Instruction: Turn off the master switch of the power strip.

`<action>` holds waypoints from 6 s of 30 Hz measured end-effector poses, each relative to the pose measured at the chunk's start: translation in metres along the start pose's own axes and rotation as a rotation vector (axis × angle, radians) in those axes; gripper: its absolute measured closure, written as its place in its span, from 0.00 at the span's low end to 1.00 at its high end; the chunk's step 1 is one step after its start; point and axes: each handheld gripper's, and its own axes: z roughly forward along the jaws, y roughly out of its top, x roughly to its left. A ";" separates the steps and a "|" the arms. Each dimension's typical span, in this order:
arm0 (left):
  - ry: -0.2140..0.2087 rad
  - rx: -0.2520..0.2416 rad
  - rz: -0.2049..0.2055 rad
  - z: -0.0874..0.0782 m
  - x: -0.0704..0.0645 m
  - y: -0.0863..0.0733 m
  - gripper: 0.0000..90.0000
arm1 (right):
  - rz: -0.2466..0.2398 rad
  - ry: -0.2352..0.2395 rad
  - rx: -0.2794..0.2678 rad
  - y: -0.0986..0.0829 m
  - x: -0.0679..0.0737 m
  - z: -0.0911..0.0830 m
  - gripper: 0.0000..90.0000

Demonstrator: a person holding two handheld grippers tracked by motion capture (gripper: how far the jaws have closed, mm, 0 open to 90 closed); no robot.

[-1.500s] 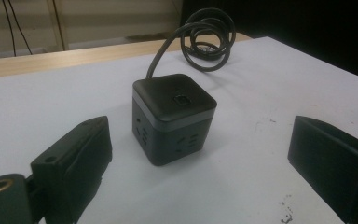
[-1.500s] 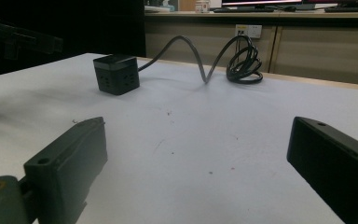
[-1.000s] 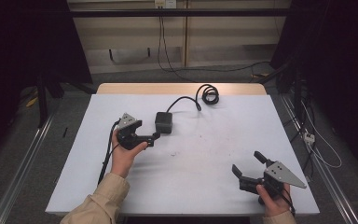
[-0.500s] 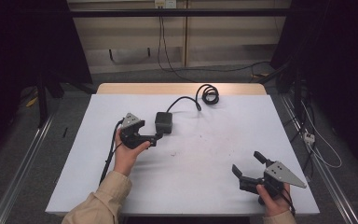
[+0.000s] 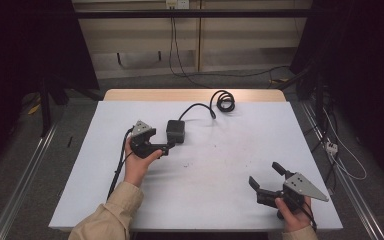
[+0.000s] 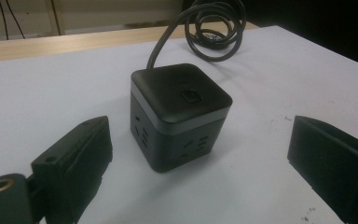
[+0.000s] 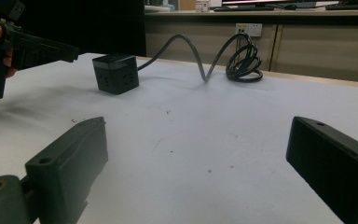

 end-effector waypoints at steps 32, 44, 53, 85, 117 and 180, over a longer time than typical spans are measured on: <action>0.010 0.003 0.010 0.008 0.003 0.011 0.06 | -0.005 0.000 -0.003 0.001 0.000 -0.001 0.06; 0.005 0.049 -0.002 0.013 0.002 0.024 0.04 | -0.008 0.002 -0.004 0.001 0.000 -0.002 0.06; -0.011 0.065 0.004 0.016 0.000 0.033 0.13 | -0.008 0.005 -0.003 0.001 0.000 -0.001 0.06; -0.009 0.115 0.104 0.029 -0.007 0.047 0.65 | -0.013 0.010 -0.003 0.001 0.000 -0.001 0.06; -0.002 0.145 0.037 0.035 0.002 0.058 0.89 | -0.001 0.005 -0.007 0.002 0.000 -0.002 0.06; 0.026 0.234 0.015 0.042 -0.004 0.054 1.00 | -0.007 0.013 -0.003 0.002 0.000 -0.001 0.07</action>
